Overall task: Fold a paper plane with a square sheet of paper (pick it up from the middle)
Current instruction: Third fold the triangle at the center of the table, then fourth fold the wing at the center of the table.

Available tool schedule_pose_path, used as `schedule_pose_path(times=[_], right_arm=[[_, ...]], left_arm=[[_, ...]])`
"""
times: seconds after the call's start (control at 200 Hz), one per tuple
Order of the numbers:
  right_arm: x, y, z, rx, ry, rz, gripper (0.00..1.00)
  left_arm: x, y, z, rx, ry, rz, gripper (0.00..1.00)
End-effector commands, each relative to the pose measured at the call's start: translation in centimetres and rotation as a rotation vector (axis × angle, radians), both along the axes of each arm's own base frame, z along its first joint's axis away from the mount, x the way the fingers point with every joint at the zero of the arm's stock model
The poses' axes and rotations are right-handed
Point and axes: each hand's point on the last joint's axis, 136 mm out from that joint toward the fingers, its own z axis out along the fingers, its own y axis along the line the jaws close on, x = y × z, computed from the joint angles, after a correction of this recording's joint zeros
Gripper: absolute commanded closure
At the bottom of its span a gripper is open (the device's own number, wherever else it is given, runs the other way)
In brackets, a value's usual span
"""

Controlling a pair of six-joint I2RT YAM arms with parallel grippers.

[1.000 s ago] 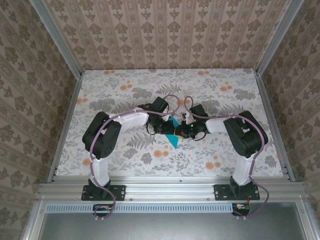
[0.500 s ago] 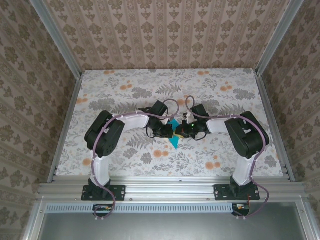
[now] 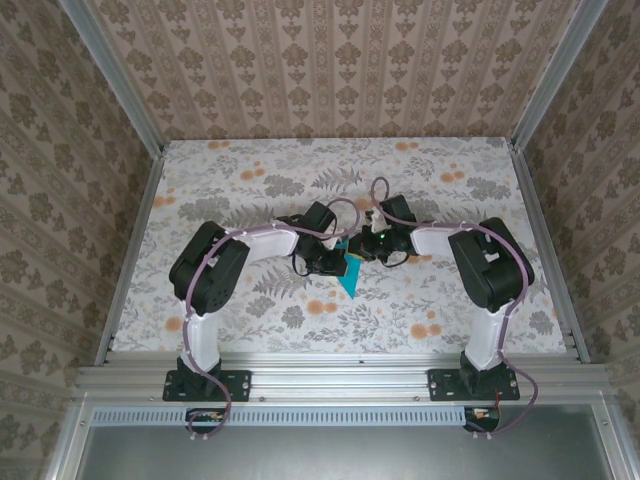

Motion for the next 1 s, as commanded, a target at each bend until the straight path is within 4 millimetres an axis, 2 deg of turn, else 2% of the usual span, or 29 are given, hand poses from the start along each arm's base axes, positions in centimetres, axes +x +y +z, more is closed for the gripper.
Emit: schedule_pose_path(times=[0.0,0.18,0.365,0.625,0.74,0.835,0.995], right_arm=[[0.2,-1.0,-2.0,-0.071,0.033,-0.004,0.90],[0.4,-2.4,-3.7,-0.120,0.047,-0.009,0.90],[0.8,-3.5,-4.0,-0.145,0.028,-0.014,0.90],[1.6,-4.2,-1.2,-0.144,-0.041,-0.019,0.89],[1.2,-4.6,0.1,-0.152,-0.053,-0.015,0.85],[0.5,-4.9,0.4,-0.163,-0.050,-0.014,0.81],[-0.2,-5.0,0.0,-0.169,-0.027,-0.006,0.76]], left_arm=[[-1.9,3.8,-4.6,0.189,0.043,-0.010,0.90],[-2.0,4.3,-4.7,0.193,0.043,-0.012,0.90],[-2.0,4.7,-4.7,0.199,0.044,-0.016,0.90],[-1.8,4.8,-4.7,0.195,0.044,-0.019,0.90],[-1.6,4.8,-4.8,0.192,0.042,-0.022,0.90],[-1.5,4.7,-4.8,0.185,0.040,-0.022,0.90],[-1.2,4.5,-4.8,0.177,0.040,-0.025,0.90]])
